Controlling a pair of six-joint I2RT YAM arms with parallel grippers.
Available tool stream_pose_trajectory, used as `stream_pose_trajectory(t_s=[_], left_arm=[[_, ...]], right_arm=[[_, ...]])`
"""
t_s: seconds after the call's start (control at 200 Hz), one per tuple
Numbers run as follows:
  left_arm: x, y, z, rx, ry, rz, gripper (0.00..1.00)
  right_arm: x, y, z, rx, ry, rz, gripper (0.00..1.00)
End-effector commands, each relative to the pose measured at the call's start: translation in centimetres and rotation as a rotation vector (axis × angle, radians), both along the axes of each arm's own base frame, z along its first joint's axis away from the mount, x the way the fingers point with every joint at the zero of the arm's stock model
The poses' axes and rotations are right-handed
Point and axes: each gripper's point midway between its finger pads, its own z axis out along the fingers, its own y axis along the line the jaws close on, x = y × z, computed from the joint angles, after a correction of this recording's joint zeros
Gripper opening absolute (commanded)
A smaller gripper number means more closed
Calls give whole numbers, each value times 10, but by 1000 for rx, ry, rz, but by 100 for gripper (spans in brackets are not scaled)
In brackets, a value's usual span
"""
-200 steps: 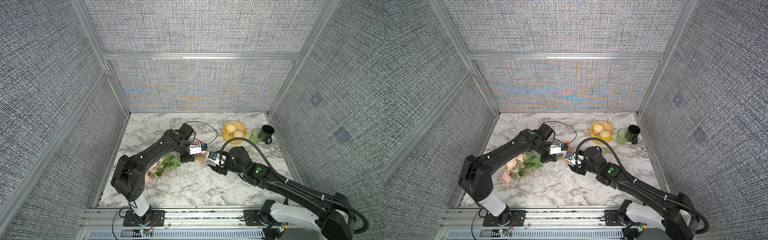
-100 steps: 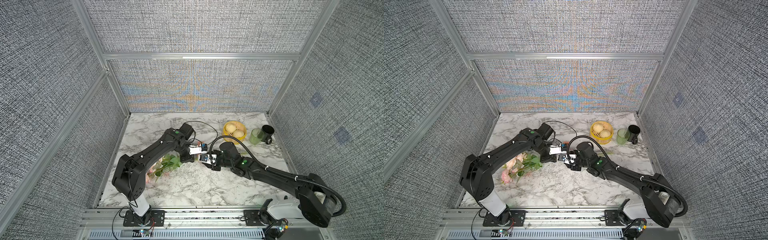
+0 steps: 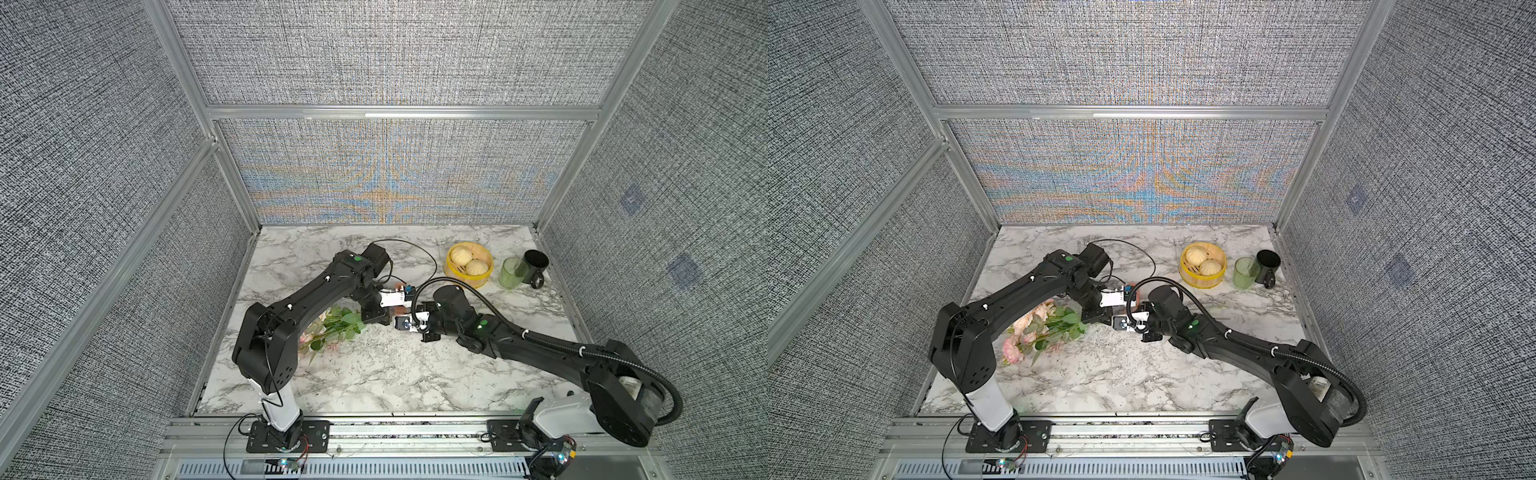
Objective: Wrap bouquets with tape
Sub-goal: Wrap the tape around the bouquet.
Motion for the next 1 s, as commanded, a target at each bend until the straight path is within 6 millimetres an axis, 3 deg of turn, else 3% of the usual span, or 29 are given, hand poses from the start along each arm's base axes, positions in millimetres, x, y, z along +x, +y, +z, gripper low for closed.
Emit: stream_pose_trajectory(t_s=[0.0, 0.055, 0.13, 0.195, 0.31, 0.325, 0.34, 0.35, 0.455, 0.575, 0.751, 0.906, 0.996], left_arm=[[-11, 2, 6, -7, 56, 6, 0], [-10, 2, 10, -20, 46, 15, 1], [-10, 3, 16, -43, 30, 29, 12], [-9, 5, 22, -61, 6, 49, 35], [-4, 11, 31, -86, -48, 118, 55], [-3, 13, 33, -89, -54, 128, 63], [-2, 14, 34, -94, -60, 137, 91], [-1, 14, 36, -100, -66, 143, 99], [6, 19, 48, -152, -117, 219, 100], [30, 23, 67, -234, -242, 386, 100], [75, 40, 116, -477, -357, 738, 100], [75, 42, 142, -653, -312, 712, 100], [53, 31, 137, -690, -305, 536, 100]], right_arm=[[5, 11, 16, 16, -102, 15, 8], [6, 15, 18, 9, -135, 13, 3], [9, 19, 23, 11, -184, 4, 0], [13, 21, 27, 24, -223, -5, 0], [15, 26, 34, 46, -281, 6, 0], [16, 27, 34, 44, -291, 9, 0], [16, 28, 34, 42, -300, 12, 0], [16, 29, 35, 42, -306, 14, 0], [20, 36, 40, 57, -352, 23, 0], [25, 41, 50, 89, -430, 10, 0], [24, 41, 59, 135, -499, 1, 0], [17, 41, 60, 142, -541, 17, 0], [13, 39, 62, 152, -533, 22, 0]])
